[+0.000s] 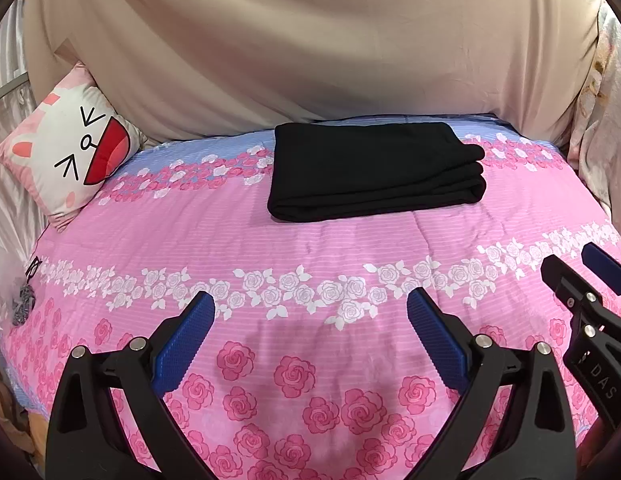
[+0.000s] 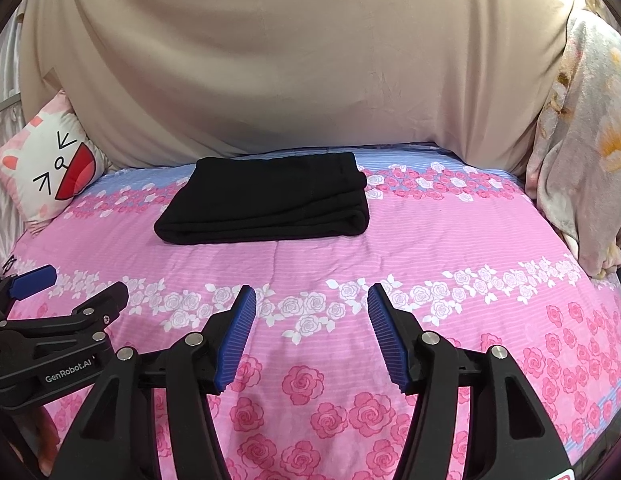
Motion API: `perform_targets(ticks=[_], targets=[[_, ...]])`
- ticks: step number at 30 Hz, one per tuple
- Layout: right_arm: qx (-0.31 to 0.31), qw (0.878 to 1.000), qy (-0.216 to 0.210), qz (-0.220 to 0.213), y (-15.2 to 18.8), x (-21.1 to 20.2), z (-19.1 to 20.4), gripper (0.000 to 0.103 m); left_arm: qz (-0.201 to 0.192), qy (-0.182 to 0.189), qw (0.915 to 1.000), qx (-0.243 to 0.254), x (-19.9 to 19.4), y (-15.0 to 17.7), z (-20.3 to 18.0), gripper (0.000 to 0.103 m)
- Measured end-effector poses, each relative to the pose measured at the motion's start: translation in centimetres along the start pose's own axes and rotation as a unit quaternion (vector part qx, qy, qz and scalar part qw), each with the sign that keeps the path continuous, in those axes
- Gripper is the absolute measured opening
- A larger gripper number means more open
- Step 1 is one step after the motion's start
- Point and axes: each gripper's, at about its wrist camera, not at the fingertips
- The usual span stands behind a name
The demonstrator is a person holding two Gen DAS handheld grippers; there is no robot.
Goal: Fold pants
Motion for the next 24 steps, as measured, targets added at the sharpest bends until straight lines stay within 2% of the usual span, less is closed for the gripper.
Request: perform_targets(ticks=[11, 12, 24], targets=[[0.004, 1.0, 0.002, 0.001, 0.21, -0.12, -0.31, 0.057, -0.008, -0.006, 0.9999, 0.013, -0.62, 0.08, -0.62, 0.096], [0.004, 1.0, 0.003, 0.0, 0.21, -0.14, -0.27, 0.057, -0.008, -0.004, 0.9999, 0.013, -0.65, 0.09, -0.68, 0.098], [0.004, 1.0, 0.003, 0.0, 0.24, -0.15, -0.43, 0.057, -0.006, 0.012, 0.9999, 0.008, -0.61, 0.12, -0.66, 0.098]])
Point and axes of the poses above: each gripper's, at about its wrist camera, not at the fingertips, and x roughly the way its jaws point, z to its left, y to its underside, and after that the axes turned 5 degrees about x, right-handed
